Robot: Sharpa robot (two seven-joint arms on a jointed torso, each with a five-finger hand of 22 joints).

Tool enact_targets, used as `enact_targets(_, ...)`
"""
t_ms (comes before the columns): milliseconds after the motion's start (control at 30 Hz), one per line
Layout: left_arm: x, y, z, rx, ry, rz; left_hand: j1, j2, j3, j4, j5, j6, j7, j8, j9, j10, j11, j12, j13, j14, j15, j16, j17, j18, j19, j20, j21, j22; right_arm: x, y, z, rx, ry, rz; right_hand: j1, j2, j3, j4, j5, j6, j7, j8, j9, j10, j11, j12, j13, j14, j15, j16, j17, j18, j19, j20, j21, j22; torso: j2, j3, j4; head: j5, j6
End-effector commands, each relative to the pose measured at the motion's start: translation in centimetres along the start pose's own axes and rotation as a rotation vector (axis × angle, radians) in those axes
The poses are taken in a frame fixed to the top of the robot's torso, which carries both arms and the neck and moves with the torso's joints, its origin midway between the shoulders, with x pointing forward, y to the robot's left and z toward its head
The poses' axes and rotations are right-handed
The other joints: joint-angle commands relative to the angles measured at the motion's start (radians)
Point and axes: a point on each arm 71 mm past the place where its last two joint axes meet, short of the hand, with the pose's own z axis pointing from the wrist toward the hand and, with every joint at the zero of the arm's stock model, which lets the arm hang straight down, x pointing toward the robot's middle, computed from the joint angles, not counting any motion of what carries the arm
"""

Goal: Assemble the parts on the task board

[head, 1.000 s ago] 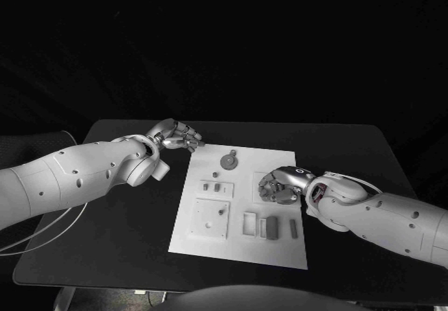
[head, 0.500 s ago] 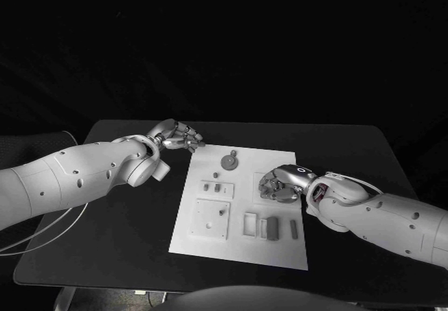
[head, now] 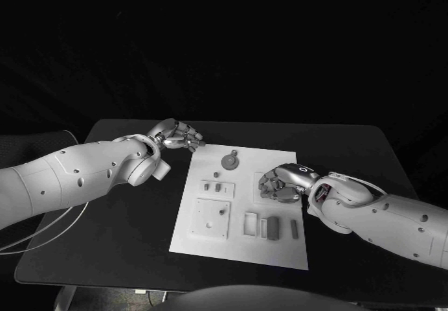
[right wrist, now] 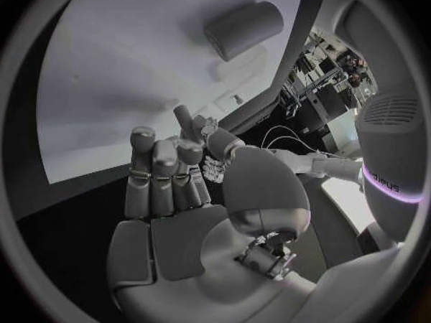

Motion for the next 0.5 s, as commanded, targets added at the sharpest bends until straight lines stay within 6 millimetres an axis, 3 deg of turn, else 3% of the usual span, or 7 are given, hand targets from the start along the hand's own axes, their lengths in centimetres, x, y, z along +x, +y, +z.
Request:
enact_targets(33, 0.0, -0.2, 0.0, 0.012, 0.004, -0.008, -0.002, 0.009, 0.002, 0.003, -0.002, 0.003, 0.004, 0.004, -0.002, 0.009, -0.001, -0.005, -0.001, 0.0, 0.002, -0.004, 0.002, 0.011, -0.004, -0.001, -0.005, 0.002, -0.5, 0.9, 0.0, -0.038, -0.017, -0.004, -0.001, 0.001, 0.006, 0.0, 0.003, 0.046, 0.03, 0.013, 0.012, 0.002, -0.006, -0.006, -0.001, -0.001, -0.005, 0.006, -0.001, 0.016, 0.0, -0.007, 0.003, 0.018, 0.0, -0.0003, -0.0003, 0.002, 0.0)
enact_targets(200, 0.1, -0.2, 0.0, 0.013, 0.004, -0.008, -0.001, 0.009, 0.002, 0.002, -0.002, 0.003, 0.004, 0.004, -0.002, 0.009, -0.001, -0.006, -0.002, 0.0, 0.002, -0.005, 0.002, 0.011, -0.004, -0.001, -0.005, 0.002, -1.2, 2.6, 0.2, -0.083, -0.038, 0.012, 0.0, 0.0, 0.007, 0.0, 0.003, 0.047, 0.03, 0.013, 0.012, 0.003, -0.006, -0.006, -0.001, -0.001, -0.005, 0.006, -0.001, 0.016, 0.0, -0.007, 0.004, 0.018, 0.0, -0.0003, -0.0006, 0.006, 0.0)
enact_targets(500, 0.3, -0.3, 0.2, 0.017, 0.007, -0.009, -0.001, 0.009, 0.002, 0.002, -0.002, 0.003, 0.004, 0.004, -0.002, 0.009, -0.001, -0.006, -0.002, 0.0, 0.002, -0.005, 0.002, 0.011, -0.004, -0.001, -0.005, 0.002, -0.7, 7.3, 1.7, -0.202, -0.016, 0.05, 0.0, 0.0, 0.008, 0.0, 0.003, 0.047, 0.03, 0.013, 0.011, 0.004, -0.007, -0.006, -0.001, -0.001, -0.006, 0.006, -0.001, 0.016, 0.0, -0.007, 0.004, 0.018, 0.0, -0.0003, 0.0007, 0.033, -0.002)
